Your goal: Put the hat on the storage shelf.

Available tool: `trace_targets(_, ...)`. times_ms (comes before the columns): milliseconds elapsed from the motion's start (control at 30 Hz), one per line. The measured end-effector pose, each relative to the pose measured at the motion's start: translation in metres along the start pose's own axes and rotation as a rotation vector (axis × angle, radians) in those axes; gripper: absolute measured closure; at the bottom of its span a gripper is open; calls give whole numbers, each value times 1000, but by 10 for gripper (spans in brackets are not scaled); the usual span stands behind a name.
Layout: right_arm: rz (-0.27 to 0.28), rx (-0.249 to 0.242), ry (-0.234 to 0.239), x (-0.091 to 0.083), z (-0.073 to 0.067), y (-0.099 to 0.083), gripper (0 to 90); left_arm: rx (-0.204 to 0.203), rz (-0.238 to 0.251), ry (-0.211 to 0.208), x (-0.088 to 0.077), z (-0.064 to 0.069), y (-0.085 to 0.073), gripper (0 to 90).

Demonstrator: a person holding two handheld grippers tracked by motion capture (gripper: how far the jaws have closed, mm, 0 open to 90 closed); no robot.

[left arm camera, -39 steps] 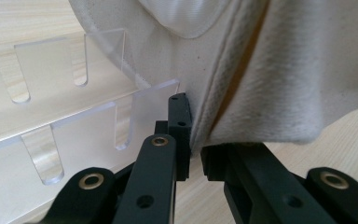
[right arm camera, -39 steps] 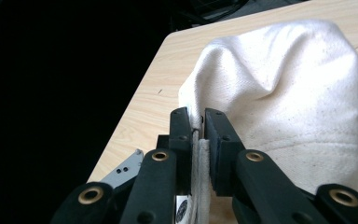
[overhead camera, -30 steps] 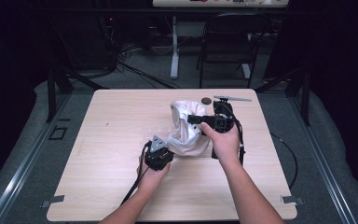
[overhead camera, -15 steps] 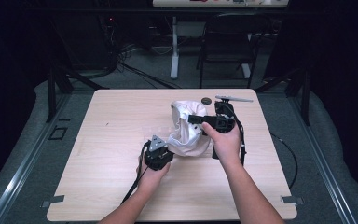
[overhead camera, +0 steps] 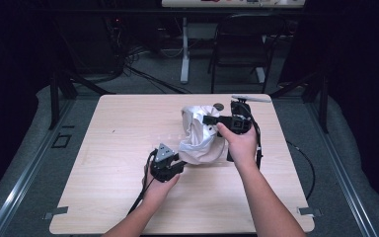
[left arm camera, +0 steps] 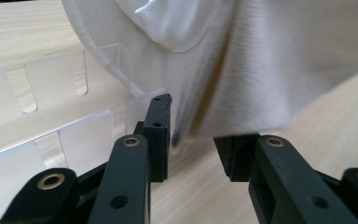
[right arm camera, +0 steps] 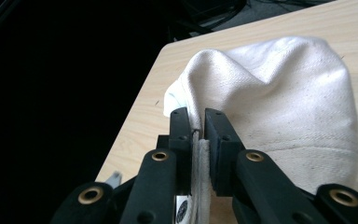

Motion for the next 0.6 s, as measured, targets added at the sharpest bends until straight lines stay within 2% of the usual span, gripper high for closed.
trace_targets(300,27,29,-26,4,11,9,821,24,-16,-19,-28,-1,-4,594)
trace_targets(500,38,42,-47,9,14,14,820,64,-40,-35,-52,-4,-10,577)
trace_targets(600,39,38,-55,10,15,14,819,84,-54,-29,-65,-8,-13,567)
Point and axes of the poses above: each handheld gripper's, and its own axes: x roughly forward along the jaws, y roughly out of its top, z roughly to its right, the point moved 4 cm from there along x, roughly forward along the jaws, and after that the axes turned 7 degrees about z, right-handed, at the moved point
